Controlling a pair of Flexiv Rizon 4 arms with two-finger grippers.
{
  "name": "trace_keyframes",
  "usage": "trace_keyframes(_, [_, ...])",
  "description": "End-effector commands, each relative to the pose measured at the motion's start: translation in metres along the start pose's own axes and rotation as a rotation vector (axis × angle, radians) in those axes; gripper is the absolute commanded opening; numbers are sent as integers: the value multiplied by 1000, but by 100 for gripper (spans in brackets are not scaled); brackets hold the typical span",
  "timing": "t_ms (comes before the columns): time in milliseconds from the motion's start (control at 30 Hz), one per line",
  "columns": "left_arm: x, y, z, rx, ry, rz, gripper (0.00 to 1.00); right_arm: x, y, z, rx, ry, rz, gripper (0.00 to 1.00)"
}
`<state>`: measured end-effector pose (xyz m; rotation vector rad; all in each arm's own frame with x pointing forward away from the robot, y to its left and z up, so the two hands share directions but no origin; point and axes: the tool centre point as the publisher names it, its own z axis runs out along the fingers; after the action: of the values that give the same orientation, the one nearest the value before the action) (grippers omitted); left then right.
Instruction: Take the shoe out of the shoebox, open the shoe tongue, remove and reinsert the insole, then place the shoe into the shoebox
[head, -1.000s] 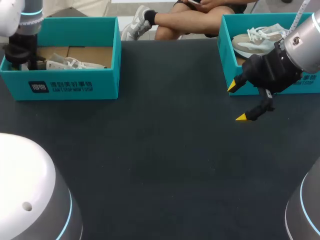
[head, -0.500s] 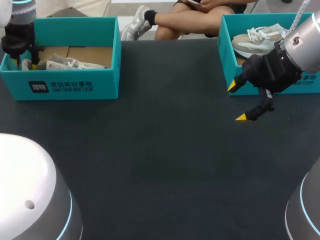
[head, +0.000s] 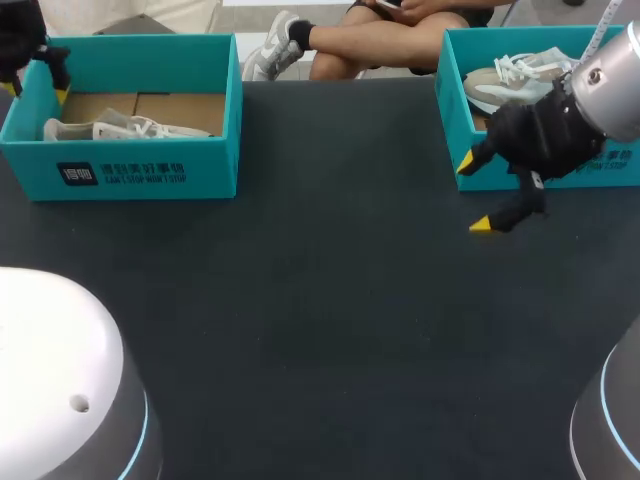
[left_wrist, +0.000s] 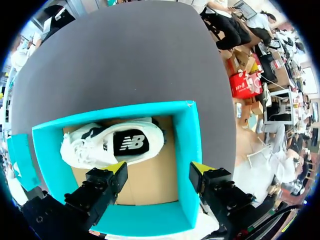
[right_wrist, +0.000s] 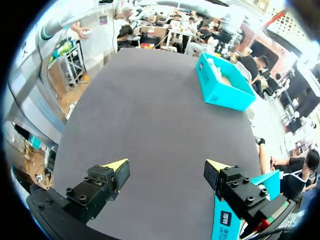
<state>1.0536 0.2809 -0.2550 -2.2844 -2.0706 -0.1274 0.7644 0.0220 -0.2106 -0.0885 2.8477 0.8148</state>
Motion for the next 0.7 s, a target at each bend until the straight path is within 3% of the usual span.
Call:
trace_keyframes(33, [-8, -30, -34, -21, -6, -1, 83, -42, 0, 8, 13, -31, 95, 100])
trace_keyframes(200, [-20, -52, -51, -47, -22, 27, 89, -88, -8, 1, 27, -119, 283, 100])
trace_keyframes(267, [-22, -58, -56, -52, -28, 30, 100, -103, -12, -3, 54, -148, 338, 100])
trace_keyframes(433, [-24, -70, -70, -71, -46, 53, 100, -146, -37, -25, 61, -367, 653, 100])
trace_keyframes(467, [-24, -70, -70, -71, -46, 53, 100, -151, -45, -31, 65, -402, 699, 100])
trace_keyframes(500, [-24, -70, -70, -71, -46, 53, 100, -155, -52, -36, 22, -436, 745, 100])
trace_keyframes(700, [-24, -70, -70, -71, -46, 53, 100, -155, -52, -36, 22, -436, 745, 100])
